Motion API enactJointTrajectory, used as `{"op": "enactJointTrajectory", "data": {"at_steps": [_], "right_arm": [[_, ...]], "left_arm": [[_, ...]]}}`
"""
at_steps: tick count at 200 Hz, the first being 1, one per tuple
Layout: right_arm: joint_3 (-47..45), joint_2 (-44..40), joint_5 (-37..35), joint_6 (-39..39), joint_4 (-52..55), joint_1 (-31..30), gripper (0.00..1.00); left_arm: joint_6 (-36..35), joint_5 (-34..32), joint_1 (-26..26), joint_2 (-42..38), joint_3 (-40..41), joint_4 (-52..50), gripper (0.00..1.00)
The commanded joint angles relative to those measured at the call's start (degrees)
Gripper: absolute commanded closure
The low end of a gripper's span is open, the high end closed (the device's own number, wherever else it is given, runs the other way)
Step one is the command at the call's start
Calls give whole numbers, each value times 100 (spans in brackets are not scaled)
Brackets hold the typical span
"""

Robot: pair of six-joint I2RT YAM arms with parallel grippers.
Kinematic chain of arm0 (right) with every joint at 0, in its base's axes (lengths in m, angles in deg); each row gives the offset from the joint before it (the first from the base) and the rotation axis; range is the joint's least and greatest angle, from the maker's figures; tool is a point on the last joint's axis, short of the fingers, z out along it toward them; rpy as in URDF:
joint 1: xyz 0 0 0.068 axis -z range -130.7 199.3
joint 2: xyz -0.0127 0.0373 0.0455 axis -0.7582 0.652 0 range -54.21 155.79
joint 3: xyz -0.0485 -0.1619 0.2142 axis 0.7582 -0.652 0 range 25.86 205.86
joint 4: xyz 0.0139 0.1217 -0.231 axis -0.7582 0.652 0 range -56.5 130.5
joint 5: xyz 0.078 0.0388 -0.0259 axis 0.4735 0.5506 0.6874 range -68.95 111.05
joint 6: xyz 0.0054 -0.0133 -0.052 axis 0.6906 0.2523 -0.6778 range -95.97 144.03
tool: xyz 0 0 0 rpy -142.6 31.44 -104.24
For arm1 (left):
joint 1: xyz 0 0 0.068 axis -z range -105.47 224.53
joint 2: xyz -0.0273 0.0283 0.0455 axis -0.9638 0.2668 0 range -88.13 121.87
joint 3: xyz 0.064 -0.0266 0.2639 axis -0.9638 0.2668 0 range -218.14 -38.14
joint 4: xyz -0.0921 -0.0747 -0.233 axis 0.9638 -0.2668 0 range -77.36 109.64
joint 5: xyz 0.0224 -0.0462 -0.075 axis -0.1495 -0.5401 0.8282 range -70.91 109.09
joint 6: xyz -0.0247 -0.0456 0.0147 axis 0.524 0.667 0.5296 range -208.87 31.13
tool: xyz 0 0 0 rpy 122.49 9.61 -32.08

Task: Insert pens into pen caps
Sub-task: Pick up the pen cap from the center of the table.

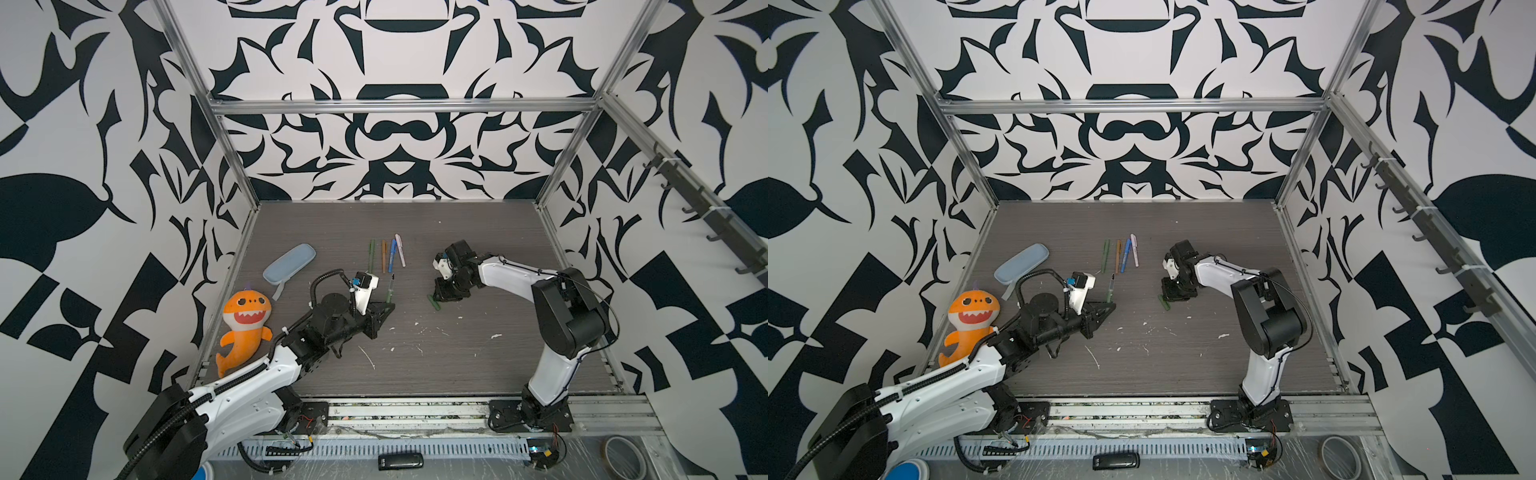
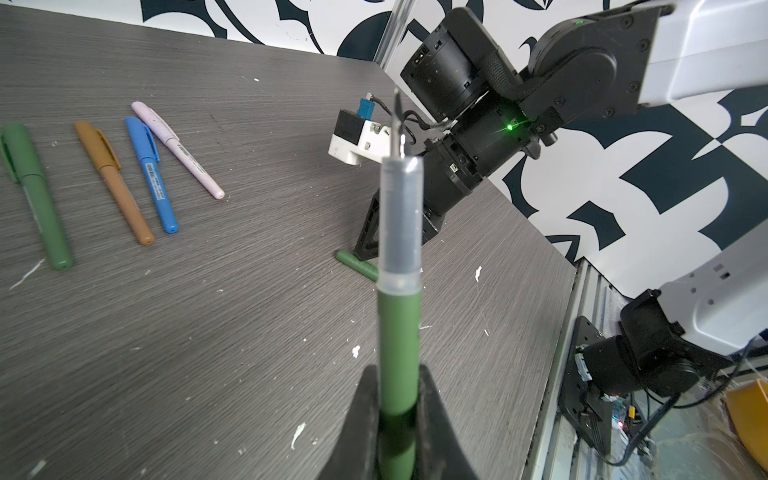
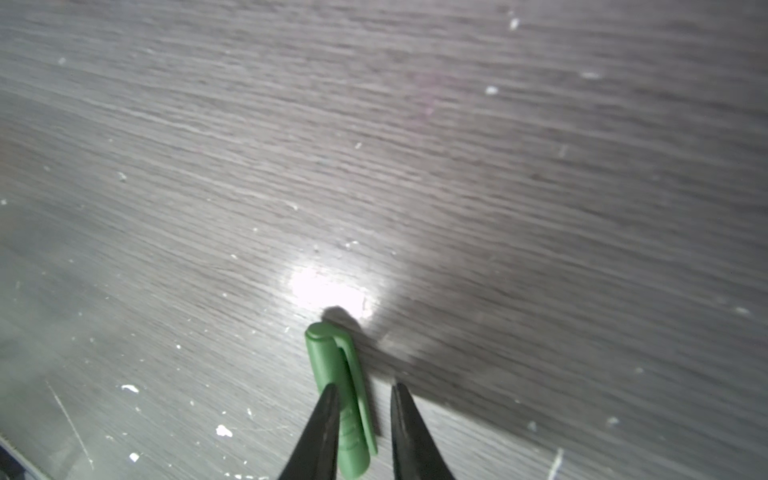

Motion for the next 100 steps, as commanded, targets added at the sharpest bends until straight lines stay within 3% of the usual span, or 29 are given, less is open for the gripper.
{"op": "enactJointTrajectory", "data": {"at_steps": [1,100], "right_arm": [[-108,-187,22,68,37,-117,75],[69,129,-793,20,227,-496,81]], "left_arm": [[66,70,-13,-65,-106,150,98],[89,43,-17,-257,-31,76,98]]}}
